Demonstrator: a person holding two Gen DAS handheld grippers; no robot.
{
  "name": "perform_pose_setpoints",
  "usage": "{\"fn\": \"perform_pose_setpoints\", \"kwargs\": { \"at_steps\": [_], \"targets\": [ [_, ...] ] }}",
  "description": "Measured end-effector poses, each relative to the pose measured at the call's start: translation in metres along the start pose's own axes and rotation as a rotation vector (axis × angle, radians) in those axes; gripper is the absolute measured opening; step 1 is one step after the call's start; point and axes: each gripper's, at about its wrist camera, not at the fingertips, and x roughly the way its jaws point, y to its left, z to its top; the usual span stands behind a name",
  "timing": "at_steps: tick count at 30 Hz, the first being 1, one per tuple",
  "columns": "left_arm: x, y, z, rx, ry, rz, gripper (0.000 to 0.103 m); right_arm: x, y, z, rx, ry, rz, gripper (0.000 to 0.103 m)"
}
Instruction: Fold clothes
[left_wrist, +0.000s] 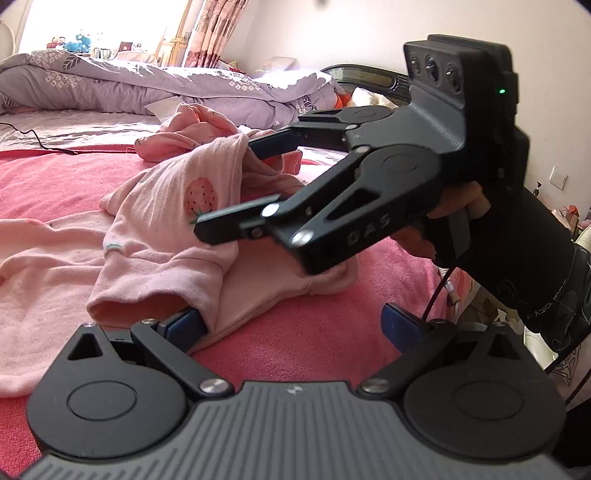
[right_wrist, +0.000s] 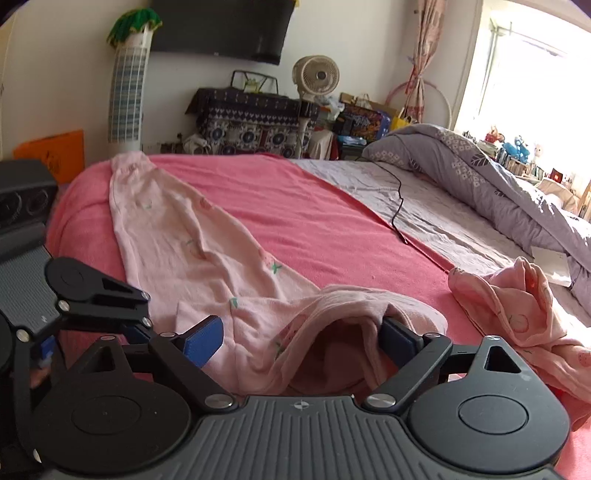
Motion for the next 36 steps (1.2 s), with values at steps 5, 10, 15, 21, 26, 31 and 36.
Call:
{"fn": "perform_pose_setpoints", "kwargs": {
  "at_steps": [5,10,15,21,26,31,36],
  "targets": [
    [0.001,0.000,-0.002,0.005,0.004,-0.003,0.100,0.031,0.006,-0.016,-0.073,0.129,-0.030,0.094],
    [-0.004,0.002,0.003,-0.009,-0.018,0.000,0.100,0.032,-0.002,-0.023,-0.022,0.121,0.004,0.094],
    [-0.051,0.025,0.017,-0.115,-0.175,0.023,0.100,0.005,-0.010,-0.035,0.018,0.035,0.028,0.094],
    [-0.034,0.057,0.034,-0.276,-0.105,0.265,0.100,-0.021,-0.009,-0.058,0.106,-0.045,-0.016,0.094],
    [0.002,0.062,0.026,-0.348,-0.028,0.310,0.099,-0.032,-0.004,-0.077,0.173,-0.079,-0.079,0.096],
    [0.007,0.049,0.024,-0.307,-0.020,0.398,0.092,-0.033,0.000,-0.099,0.238,-0.121,-0.110,0.099],
    [0.006,0.040,0.020,-0.282,-0.007,0.449,0.076,-0.033,0.002,-0.115,0.301,-0.163,-0.141,0.102]
  ]
}}
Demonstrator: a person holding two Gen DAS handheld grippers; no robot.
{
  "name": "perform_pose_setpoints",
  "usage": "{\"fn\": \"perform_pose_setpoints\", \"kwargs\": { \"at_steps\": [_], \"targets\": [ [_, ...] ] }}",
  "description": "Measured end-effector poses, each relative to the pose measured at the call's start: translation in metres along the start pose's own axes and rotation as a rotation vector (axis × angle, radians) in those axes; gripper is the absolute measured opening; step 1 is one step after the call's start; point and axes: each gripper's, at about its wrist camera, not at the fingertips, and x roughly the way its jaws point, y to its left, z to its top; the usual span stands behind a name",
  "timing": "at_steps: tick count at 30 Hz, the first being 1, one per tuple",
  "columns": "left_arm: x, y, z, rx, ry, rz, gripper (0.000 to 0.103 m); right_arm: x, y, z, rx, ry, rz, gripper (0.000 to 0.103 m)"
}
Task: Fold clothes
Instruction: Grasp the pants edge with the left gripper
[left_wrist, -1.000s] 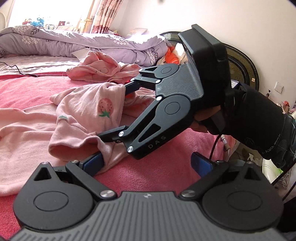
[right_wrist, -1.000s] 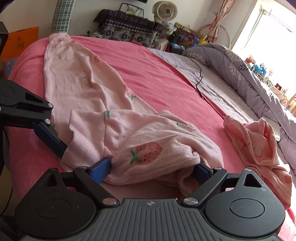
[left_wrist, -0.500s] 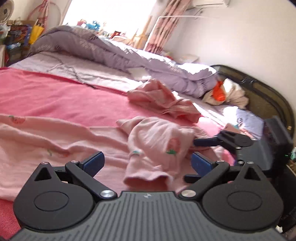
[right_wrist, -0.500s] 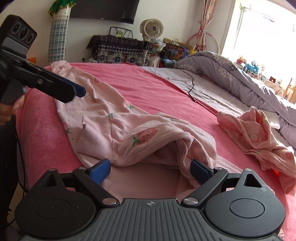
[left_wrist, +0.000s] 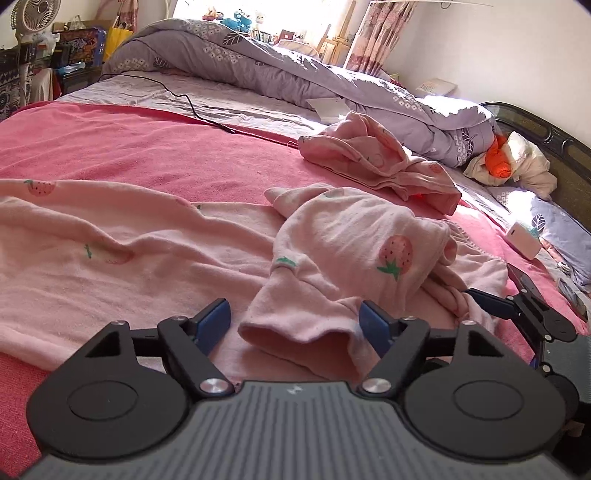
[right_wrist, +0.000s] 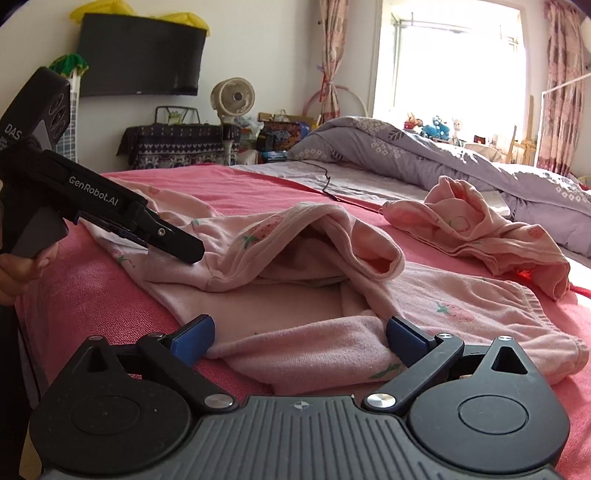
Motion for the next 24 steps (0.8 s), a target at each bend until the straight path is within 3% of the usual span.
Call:
{"fn": "perform_pose_setpoints", "kwargs": {
  "at_steps": [4,10,12,15,17,20,24],
  "targets": [
    [0.002,-0.022,-0.007,0.138,0.018,0.086,0.078,-0.003,0.002,-0.006,0.008,-0.017,-0.015,0.103],
    [0.005,-0.023,-0.002,0.088,0.033,0.104,0.081,-0.009,0.005,-0.012,0.007,-0.029,-0.024,0.103],
    [0.003,-0.023,-0.003,0.065,0.012,0.098,0.073,-0.011,0.008,-0.015,0.013,-0.042,-0.032,0.103],
    [-0.003,-0.020,-0.002,0.012,-0.013,0.051,0.048,-0.012,0.009,-0.020,0.021,-0.066,-0.038,0.103],
    [-0.006,-0.017,0.001,-0.039,-0.024,0.013,0.014,-0.012,0.009,-0.022,0.024,-0.077,-0.041,0.103],
    [-0.014,-0.014,0.006,-0.101,-0.069,-0.011,0.012,-0.012,0.009,-0.022,0.035,-0.085,-0.039,0.103],
    [-0.038,-0.017,0.027,-0.050,-0.191,0.016,0.011,-0.013,0.009,-0.023,0.042,-0.091,-0.035,0.103]
  ]
}}
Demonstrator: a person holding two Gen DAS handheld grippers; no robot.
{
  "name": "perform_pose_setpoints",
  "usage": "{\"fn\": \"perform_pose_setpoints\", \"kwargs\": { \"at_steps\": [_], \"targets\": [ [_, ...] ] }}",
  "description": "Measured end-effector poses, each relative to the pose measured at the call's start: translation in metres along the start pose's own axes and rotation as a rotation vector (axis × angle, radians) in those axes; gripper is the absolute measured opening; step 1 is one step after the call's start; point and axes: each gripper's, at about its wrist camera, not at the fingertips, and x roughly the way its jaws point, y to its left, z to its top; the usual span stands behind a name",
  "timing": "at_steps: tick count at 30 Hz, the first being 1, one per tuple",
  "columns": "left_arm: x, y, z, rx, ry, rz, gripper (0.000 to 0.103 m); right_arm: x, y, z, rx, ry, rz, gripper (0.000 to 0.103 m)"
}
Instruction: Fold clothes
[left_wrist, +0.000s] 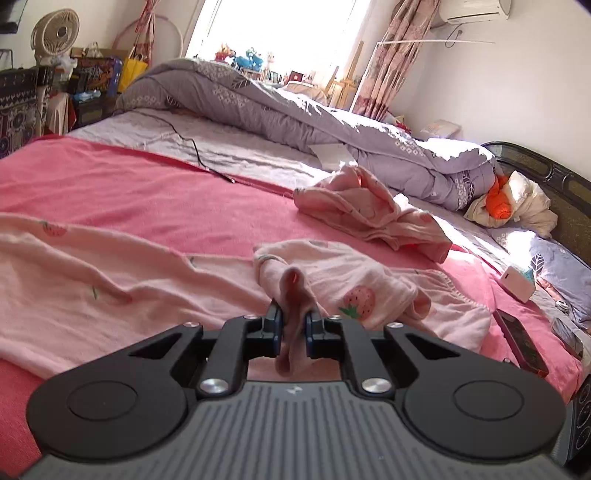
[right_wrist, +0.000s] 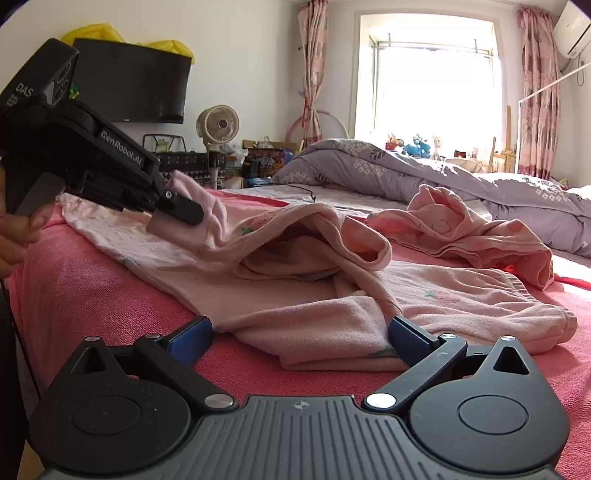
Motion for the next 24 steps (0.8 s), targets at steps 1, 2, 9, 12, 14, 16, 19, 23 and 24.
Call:
{"fn": "perform_pose_setpoints", "kwargs": {
  "at_steps": [1,2,9,12,14,16,19,23,24],
  "targets": [
    [-0.007,0.002,0.008,0.012,-0.033,0.007,0.011,0.000,0.000,0.000,0.001,-0.001,0.000,0.103],
    [-0.016,0.006,0.019,0.024,-0.073,0.019,0.011,0.000,0.000,0.000,0.002,-0.003,0.000,0.103],
    [-0.075,0.068,0.092,0.086,-0.290,0.297,0.011,-0.007,-0.006,0.009,0.099,-0.025,0.011,0.103],
    [-0.091,0.105,0.112,0.106,-0.319,0.448,0.011,-0.013,-0.013,0.017,0.156,-0.060,0.013,0.103],
    [-0.098,0.129,0.119,0.109,-0.323,0.537,0.011,-0.018,-0.019,0.022,0.193,-0.083,0.014,0.103],
    [-0.100,0.157,0.119,0.092,-0.298,0.599,0.012,-0.022,-0.024,0.028,0.230,-0.106,0.015,0.103],
    [-0.091,0.193,0.108,0.055,-0.210,0.648,0.012,-0.018,-0.024,0.038,0.202,-0.100,-0.039,0.103],
    [-0.076,0.222,0.086,0.008,-0.126,0.661,0.012,0.008,-0.003,0.055,-0.005,0.027,-0.150,0.103],
    [-0.074,0.227,0.082,-0.007,-0.115,0.659,0.012,0.017,0.008,0.058,-0.090,0.062,-0.194,0.103]
  ]
}}
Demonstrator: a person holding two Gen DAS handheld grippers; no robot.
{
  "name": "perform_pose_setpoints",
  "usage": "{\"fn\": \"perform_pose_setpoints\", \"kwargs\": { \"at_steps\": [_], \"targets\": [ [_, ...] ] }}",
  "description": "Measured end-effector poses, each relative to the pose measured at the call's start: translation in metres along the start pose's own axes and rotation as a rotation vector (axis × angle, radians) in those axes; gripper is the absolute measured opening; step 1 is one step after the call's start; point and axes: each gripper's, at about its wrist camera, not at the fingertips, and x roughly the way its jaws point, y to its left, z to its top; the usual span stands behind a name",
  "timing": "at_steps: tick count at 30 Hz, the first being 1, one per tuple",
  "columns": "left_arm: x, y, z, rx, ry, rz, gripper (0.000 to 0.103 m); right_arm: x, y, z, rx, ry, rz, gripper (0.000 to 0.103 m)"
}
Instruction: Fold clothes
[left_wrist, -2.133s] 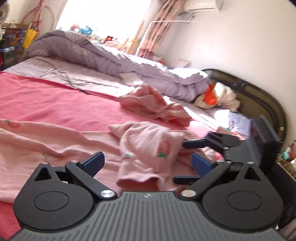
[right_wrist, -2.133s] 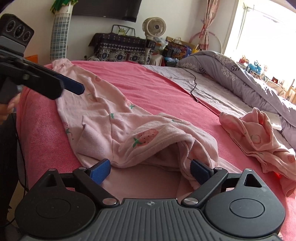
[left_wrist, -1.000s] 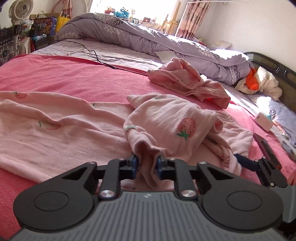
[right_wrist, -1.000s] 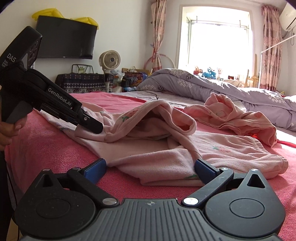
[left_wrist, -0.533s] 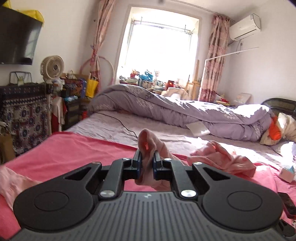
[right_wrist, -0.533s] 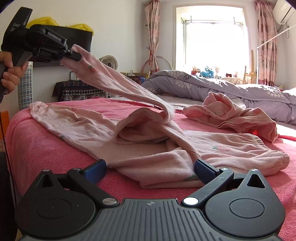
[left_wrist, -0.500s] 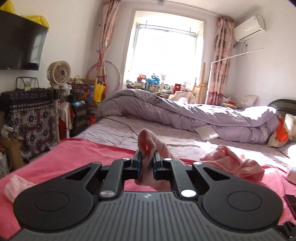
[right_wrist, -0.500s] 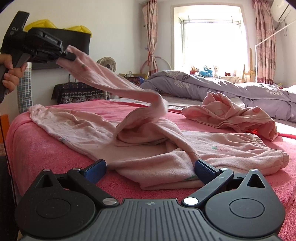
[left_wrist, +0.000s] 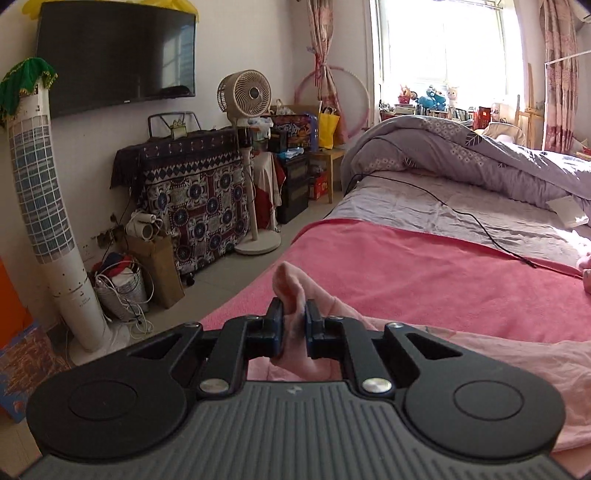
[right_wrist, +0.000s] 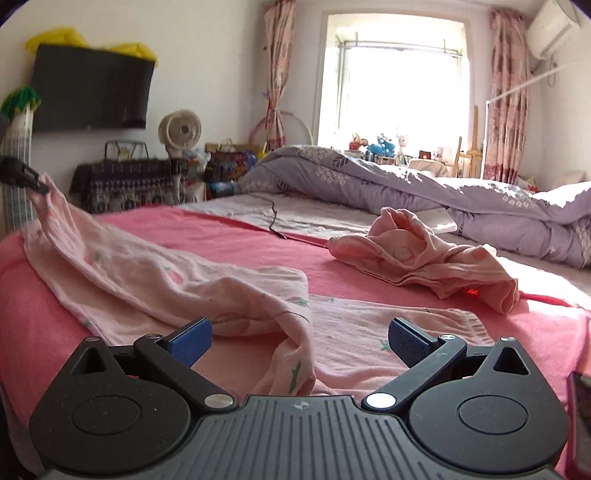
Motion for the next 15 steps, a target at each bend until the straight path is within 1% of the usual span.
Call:
{"fn": "perform_pose_setpoints", "kwargs": {
  "at_steps": [2,5,6,7,9,10,11,12,13,14,15],
  "targets": [
    [0.007,0.006,-0.008,-0.020,0.023,-0.004,0.013,0.013,0.019,0.003,-0.134,0.035,-0.076,0.103],
    [0.005,0.011,-0.004,-0.030,0.008,-0.019,0.013,0.036,0.040,-0.001,-0.306,0.075,-0.206,0.103],
    [0.004,0.013,-0.002,-0.030,0.002,-0.022,0.013,0.041,0.043,-0.003,-0.329,0.074,-0.240,0.103],
    [0.004,0.013,0.000,-0.029,-0.002,-0.022,0.014,0.043,0.043,-0.003,-0.329,0.064,-0.262,0.103],
    [0.004,0.015,0.002,-0.024,-0.008,-0.009,0.015,0.039,0.039,-0.001,-0.279,0.023,-0.351,0.096],
    [0.005,0.016,0.002,-0.022,-0.011,-0.003,0.016,0.034,0.035,0.000,-0.250,-0.002,-0.385,0.090],
    [0.005,0.017,0.003,-0.020,-0.014,0.004,0.016,0.027,0.029,0.001,-0.214,-0.022,-0.394,0.082],
    [0.005,0.018,0.004,-0.017,-0.016,0.010,0.016,0.019,0.022,0.001,-0.174,-0.036,-0.386,0.075],
    [0.006,0.018,0.005,-0.015,-0.019,0.017,0.016,0.013,0.016,0.001,-0.140,-0.044,-0.384,0.063],
    [0.006,0.020,0.006,-0.013,-0.021,0.026,0.016,0.007,0.012,0.000,-0.123,-0.047,-0.394,0.060],
    [0.008,0.022,0.005,-0.010,-0.020,0.041,0.016,0.003,0.008,-0.002,-0.117,-0.049,-0.409,0.060]
  ]
}}
